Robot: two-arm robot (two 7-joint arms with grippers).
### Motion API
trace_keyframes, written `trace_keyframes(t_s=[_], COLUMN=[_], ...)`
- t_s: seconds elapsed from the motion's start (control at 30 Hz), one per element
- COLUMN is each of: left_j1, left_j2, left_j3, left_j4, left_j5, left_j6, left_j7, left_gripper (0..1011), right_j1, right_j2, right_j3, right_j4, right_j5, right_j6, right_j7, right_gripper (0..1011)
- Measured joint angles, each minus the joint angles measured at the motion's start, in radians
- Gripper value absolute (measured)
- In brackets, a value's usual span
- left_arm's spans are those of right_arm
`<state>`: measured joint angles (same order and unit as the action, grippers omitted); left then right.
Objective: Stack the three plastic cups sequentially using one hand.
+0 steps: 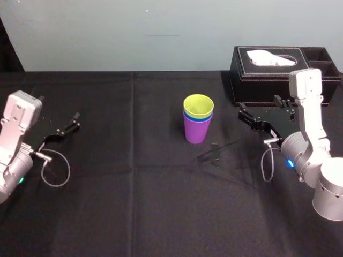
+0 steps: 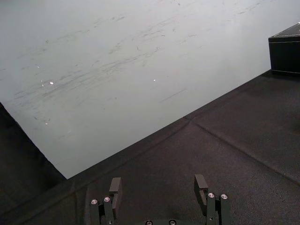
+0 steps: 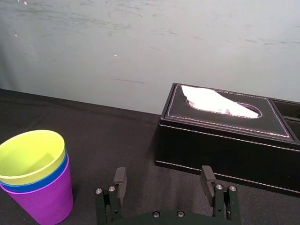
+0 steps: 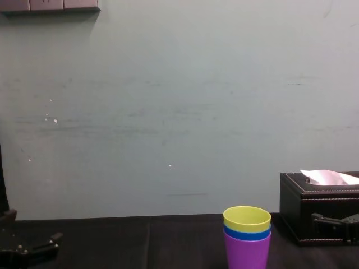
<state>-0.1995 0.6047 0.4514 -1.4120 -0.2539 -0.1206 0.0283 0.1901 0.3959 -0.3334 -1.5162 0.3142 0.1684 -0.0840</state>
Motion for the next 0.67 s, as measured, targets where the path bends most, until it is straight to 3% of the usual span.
trace_keyframes(t_s=[0.67], left_j1=[0.000], left_j2=[0.000], left_j3=[0.000], left_j4=[0.000], left_j5=[0.000], left_j6=[0.000], left_j7=[0.000], left_gripper=[1011], right_j1=[0.000], right_j2=[0.000], right_j3=[0.000], right_j4=[0.000], right_j5=[0.000], right_j6=[0.000], right_j7=[0.000], right_gripper=[1003])
